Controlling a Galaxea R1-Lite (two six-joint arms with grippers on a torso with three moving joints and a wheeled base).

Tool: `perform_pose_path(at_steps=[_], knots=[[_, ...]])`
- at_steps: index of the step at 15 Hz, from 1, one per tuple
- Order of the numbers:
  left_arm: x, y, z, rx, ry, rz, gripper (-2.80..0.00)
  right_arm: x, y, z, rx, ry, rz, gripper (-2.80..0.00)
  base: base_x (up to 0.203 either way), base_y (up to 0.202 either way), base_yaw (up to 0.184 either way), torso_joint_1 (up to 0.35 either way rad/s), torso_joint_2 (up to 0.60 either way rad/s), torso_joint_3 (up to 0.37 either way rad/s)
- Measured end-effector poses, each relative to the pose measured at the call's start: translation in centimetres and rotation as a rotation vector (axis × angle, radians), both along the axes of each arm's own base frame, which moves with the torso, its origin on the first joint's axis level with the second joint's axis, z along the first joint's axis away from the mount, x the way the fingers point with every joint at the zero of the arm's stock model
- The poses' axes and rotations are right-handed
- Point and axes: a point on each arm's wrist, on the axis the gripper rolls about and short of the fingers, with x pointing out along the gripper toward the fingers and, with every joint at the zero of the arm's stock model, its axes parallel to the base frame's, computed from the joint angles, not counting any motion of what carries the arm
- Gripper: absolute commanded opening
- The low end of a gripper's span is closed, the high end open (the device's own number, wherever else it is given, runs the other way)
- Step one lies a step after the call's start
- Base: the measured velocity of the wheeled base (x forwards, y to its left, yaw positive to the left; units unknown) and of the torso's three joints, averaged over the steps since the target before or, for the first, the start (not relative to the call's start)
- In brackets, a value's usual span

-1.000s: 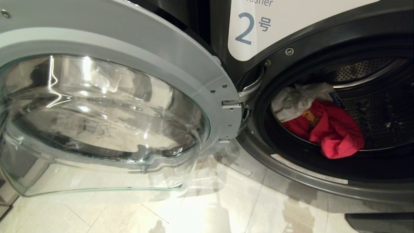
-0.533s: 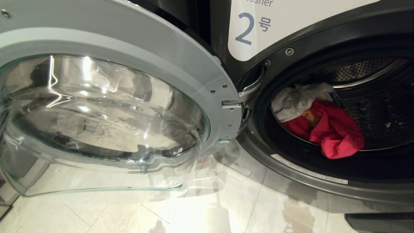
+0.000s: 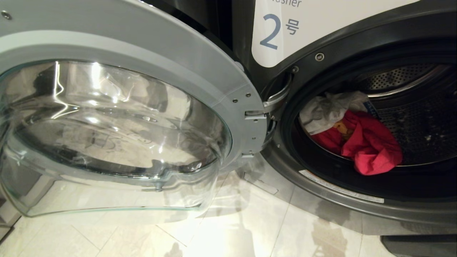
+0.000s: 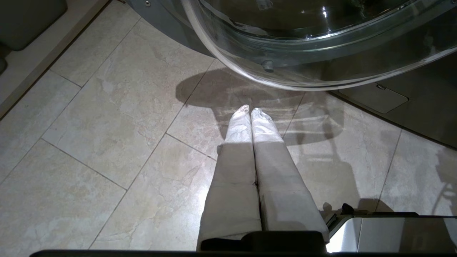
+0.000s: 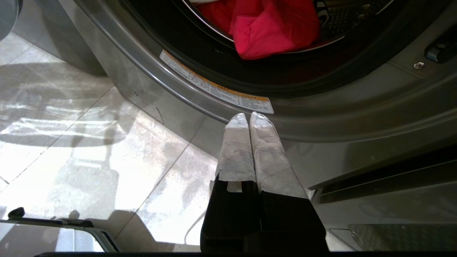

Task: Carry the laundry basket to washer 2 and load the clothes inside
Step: Close the washing machine door with the left hand

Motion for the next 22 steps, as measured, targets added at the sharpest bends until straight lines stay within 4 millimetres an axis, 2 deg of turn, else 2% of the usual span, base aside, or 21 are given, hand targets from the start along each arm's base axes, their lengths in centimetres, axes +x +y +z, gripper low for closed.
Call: perform_pose_path(at_steps=[22], knots=[[0.00,0.00,0.01,-0.004,-0.001,0.000,-2.80,0.01,0.00,0.00,0.000,0.001,0.000,-2.80,0.000,0.000,0.000,0.000,0.00,0.000]])
